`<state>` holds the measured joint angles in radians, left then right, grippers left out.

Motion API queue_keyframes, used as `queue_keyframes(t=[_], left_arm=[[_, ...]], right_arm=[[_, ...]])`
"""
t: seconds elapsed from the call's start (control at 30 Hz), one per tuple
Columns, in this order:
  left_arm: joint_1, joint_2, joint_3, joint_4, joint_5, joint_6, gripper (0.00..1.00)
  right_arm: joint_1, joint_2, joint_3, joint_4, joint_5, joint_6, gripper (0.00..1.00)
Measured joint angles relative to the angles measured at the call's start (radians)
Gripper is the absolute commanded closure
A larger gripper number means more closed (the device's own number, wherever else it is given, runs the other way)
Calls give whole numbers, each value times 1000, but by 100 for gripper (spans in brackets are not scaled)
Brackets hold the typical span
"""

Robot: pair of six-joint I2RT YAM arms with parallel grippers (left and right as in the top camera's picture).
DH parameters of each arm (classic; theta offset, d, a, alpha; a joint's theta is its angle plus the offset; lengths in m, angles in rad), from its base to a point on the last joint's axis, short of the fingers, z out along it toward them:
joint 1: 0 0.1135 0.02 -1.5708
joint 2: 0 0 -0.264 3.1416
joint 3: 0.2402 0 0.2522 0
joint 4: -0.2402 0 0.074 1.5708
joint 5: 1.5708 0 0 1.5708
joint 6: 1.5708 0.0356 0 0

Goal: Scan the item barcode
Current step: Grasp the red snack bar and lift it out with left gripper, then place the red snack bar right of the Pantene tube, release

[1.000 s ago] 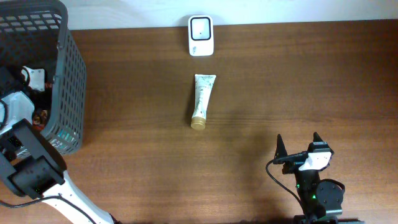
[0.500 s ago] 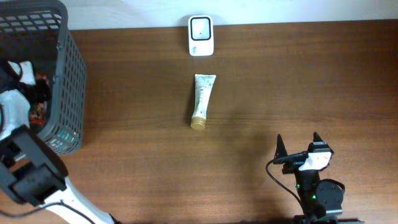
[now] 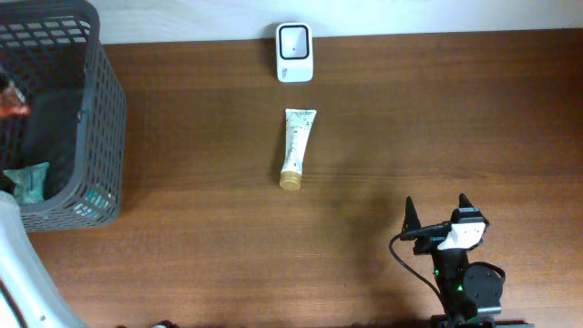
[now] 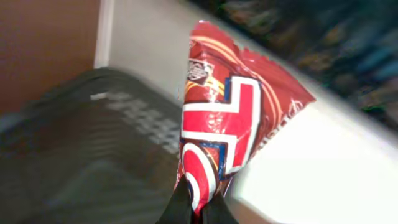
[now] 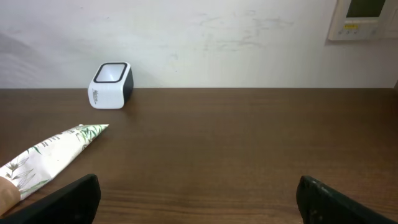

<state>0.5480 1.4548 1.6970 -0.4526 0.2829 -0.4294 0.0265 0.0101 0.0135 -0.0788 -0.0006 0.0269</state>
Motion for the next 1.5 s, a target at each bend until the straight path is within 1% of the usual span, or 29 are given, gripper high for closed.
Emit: queue_keyframes(t=[0.07, 0.17, 0.3, 0.43, 0.5, 0.63, 0.77, 0.9, 1.0, 1.2, 1.37, 1.5], left_arm=[[-55, -27, 0, 66, 97, -58, 100], [-183, -42, 1, 115, 204, -98, 100], [-401, -37, 1, 97, 240, -111, 100], [-614, -14, 1, 10, 189, -114, 100], [-717, 26, 1, -42, 128, -114, 100], [-900, 140, 1, -52, 18, -114, 100], [-1021, 252, 1, -53, -12, -114, 100], [-1075, 340, 1, -33, -56, -114, 100], [-1120, 438, 1, 26, -117, -117, 100], [-1181, 587, 1, 98, -147, -211, 100], [-1197, 649, 1, 102, -210, -241, 100], [-1197, 683, 1, 98, -229, -246, 99]], right_arm=[[0, 0, 0, 0, 0, -1, 1], [0, 0, 0, 0, 0, 0, 1], [0, 0, 0, 0, 0, 0, 1], [0, 0, 0, 0, 0, 0, 1], [0, 0, 0, 0, 0, 0, 1], [0, 0, 0, 0, 0, 0, 1], [0, 0, 0, 0, 0, 0, 1], [0, 0, 0, 0, 0, 0, 1], [0, 0, 0, 0, 0, 0, 1], [0, 0, 0, 0, 0, 0, 1], [0, 0, 0, 0, 0, 0, 1], [0, 0, 0, 0, 0, 0, 2]])
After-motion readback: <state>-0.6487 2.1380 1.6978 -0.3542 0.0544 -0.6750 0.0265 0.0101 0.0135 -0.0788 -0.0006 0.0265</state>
